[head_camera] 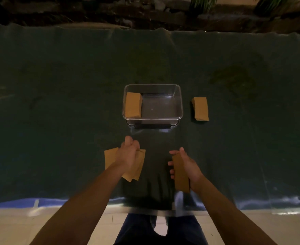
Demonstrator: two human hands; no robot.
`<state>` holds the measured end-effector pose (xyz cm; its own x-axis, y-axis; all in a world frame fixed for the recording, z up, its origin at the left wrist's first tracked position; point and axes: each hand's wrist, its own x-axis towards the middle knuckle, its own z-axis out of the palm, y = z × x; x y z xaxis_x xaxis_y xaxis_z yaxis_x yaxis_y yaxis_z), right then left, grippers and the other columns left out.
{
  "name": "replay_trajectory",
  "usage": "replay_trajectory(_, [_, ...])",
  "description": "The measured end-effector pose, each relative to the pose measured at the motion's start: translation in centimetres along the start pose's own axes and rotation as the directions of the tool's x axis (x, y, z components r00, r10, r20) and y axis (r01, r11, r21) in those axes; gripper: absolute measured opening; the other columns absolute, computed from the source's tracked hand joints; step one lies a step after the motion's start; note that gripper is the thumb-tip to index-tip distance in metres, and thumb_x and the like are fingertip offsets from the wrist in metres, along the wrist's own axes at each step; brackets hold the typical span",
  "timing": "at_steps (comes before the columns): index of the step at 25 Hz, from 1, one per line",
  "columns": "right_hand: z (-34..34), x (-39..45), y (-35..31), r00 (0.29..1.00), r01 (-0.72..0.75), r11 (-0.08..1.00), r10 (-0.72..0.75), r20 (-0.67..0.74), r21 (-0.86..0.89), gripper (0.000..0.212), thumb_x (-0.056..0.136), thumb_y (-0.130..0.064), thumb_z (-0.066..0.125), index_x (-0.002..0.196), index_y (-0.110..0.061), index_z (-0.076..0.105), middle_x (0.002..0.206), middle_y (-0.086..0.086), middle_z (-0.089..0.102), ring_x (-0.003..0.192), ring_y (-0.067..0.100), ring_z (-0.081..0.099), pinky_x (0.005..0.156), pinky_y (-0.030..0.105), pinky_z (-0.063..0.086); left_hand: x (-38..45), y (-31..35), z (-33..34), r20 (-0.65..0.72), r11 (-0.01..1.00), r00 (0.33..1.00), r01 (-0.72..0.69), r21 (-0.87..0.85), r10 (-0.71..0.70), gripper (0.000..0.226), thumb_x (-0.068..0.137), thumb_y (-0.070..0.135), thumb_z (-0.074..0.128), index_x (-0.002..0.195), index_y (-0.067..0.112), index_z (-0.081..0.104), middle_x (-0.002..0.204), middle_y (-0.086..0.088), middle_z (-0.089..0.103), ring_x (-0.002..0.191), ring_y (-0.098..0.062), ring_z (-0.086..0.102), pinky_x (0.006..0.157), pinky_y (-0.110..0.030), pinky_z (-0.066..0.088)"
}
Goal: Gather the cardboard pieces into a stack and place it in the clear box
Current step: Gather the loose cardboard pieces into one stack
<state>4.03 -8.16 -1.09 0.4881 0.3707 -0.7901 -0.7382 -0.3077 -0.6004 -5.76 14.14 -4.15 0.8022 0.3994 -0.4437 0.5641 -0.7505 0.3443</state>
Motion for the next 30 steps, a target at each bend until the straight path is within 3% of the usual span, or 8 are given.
replay_trajectory(2, [0.2,0.1,0.0,1.0,0.006,1.0,-0.006,0.001,-0.005,0.049,0.093,-0.06,0.043,0.111,-0.023,0.069,0.087,0.015,0.068,0.061,0.023,0.062,0.059,0.037,0.057,0.0,0.0,-0.7,0.043,1.0,0.999,-0.006,0.012,0.006,0.026,0.088,0.009,0.056,0.111,0.022,0.053,0.121,-0.006,0.049,0.11,-0.027,0.049,0.09,-0.044,0.048])
replay_trajectory(5, [0.9,0.0,-0.1,0.999,0.026,1.0,-0.026,0.022,-0.01,0.048,0.094,-0.06,0.043,0.112,-0.024,0.068,0.089,0.014,0.068,0.063,0.022,0.062,0.06,0.036,0.056,-0.1,0.2,-2.1,0.295,0.957,0.955,0.069,-0.281,0.017,0.021,0.092,0.012,0.061,0.103,0.027,0.051,0.112,-0.005,0.059,0.103,-0.022,0.058,0.087,-0.04,0.051])
replay_trajectory(9, [2.5,-0.1,-0.4,0.994,0.032,0.999,-0.03,0.108,-0.022,0.047,0.095,-0.061,0.038,0.116,-0.031,0.068,0.105,0.017,0.069,0.082,0.029,0.065,0.075,0.043,0.056,-1.2,2.3,-3.5,0.446,0.741,0.884,0.205,-0.64,0.14,0.022,0.091,0.016,0.065,0.101,0.032,0.053,0.116,-0.001,0.063,0.104,-0.017,0.06,0.077,-0.031,0.048])
replay_trajectory(12, [3.6,-0.4,-0.8,0.984,-0.038,0.998,0.045,0.172,-0.04,0.047,0.091,-0.068,0.036,0.104,-0.043,0.073,0.1,0.008,0.077,0.088,0.025,0.074,0.069,0.037,0.06,-1.8,4.1,-2.8,0.374,0.642,0.911,0.181,-0.745,0.177,0.02,0.092,0.018,0.064,0.102,0.03,0.053,0.114,0.004,0.064,0.106,-0.015,0.059,0.077,-0.031,0.046])
replay_trajectory(14, [3.9,-0.3,-0.9,0.979,-0.081,0.997,0.082,0.185,-0.014,0.052,0.084,-0.073,0.04,0.107,-0.04,0.073,0.101,0.013,0.077,0.09,0.028,0.074,0.072,0.039,0.059,-2.0,4.7,-2.2,0.317,0.598,0.936,0.166,-0.784,0.155,0.018,0.092,0.013,0.064,0.102,0.025,0.054,0.122,0.002,0.063,0.112,-0.019,0.06,0.086,-0.036,0.051])
replay_trajectory(17, [4.2,0.0,-0.7,0.955,-0.137,0.988,0.114,0.273,0.066,0.061,0.084,-0.074,0.042,0.119,-0.031,0.069,0.113,0.024,0.071,0.091,0.035,0.072,0.08,0.046,0.058,-2.4,4.8,-1.7,0.278,0.529,0.956,0.189,-0.827,0.092,0.017,0.092,0.013,0.065,0.101,0.023,0.054,0.119,-0.001,0.063,0.106,-0.023,0.063,0.072,-0.035,0.057])
replay_trajectory(23, [4.7,0.2,-0.1,0.949,-0.172,0.983,0.148,0.277,0.065,0.082,0.077,-0.079,0.047,0.114,-0.009,0.07,0.08,0.02,0.071,0.065,0.03,0.068,0.061,0.039,0.059,-3.1,5.2,-1.2,0.128,0.562,0.989,0.066,-0.825,0.071,0.02,0.088,0.014,0.071,0.099,0.027,0.06,0.107,0.0,0.063,0.096,-0.013,0.062,0.07,-0.024,0.052])
replay_trajectory(30, [5.3,-0.5,-0.7,0.973,-0.117,0.99,0.097,0.21,0.084,0.063,0.083,-0.07,0.051,0.111,-0.017,0.07,0.078,0.016,0.069,0.061,0.024,0.065,0.059,0.037,0.057,-3.1,4.0,-0.5,-0.047,0.756,0.976,-0.195,-0.625,0.213,0.025,0.086,0.033,0.072,0.11,0.031,0.066,0.109,0.009,0.055,0.106,-0.005,0.054,0.089,-0.026,0.044])
